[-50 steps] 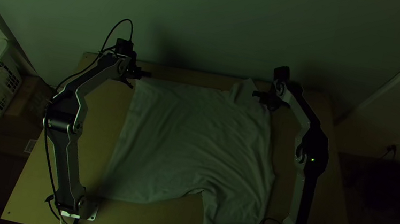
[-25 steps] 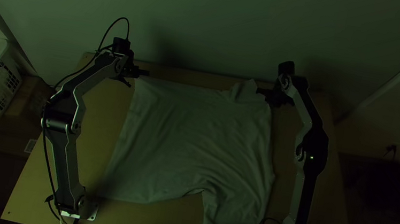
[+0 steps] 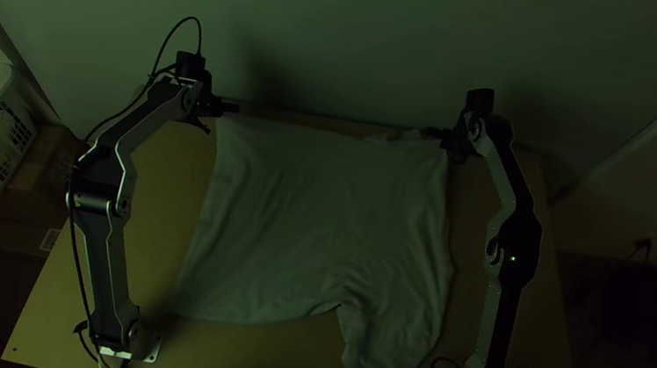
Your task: Fold the t-shirt
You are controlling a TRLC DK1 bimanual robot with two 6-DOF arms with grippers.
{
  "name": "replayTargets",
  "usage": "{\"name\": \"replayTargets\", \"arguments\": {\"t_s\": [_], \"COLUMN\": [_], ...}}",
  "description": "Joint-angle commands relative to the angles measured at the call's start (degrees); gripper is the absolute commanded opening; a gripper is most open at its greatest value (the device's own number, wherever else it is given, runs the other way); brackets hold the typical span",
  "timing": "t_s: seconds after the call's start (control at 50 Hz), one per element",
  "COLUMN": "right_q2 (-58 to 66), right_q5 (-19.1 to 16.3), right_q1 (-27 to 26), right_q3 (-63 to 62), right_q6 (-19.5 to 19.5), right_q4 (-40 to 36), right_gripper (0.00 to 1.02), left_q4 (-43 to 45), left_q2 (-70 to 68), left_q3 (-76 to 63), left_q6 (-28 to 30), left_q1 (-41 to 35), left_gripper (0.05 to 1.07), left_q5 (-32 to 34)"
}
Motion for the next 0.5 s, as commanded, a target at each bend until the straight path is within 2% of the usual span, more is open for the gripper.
{"name": "replayTargets", "arguments": {"t_s": [0.0,0.16,0.28,0.48], "right_q2": [2.02,1.93,1.23,0.09], "right_q5": [0.77,1.12,1.12,1.03], "right_q1": [-0.52,-0.61,-0.61,-0.43], "right_q3": [2.07,2.6,2.07,-0.04], "right_q6": [-0.89,-1.06,-1.32,-2.55], "right_q4": [2.86,4.62,2.86,-1.09], "right_gripper": [0.02,0.02,0.02,0.02], "left_q4": [-0.36,-1.76,-4.14,-3.17], "left_q2": [2.83,3.89,3.62,1.6], "left_q3": [4.72,7.27,6.3,0.24], "left_q6": [-1.49,-1.93,-1.93,-1.84], "left_q1": [1.59,1.94,1.59,1.32], "left_gripper": [0.08,0.08,0.08,0.08], "left_q5": [-0.36,-0.53,-0.44,0.0]}}
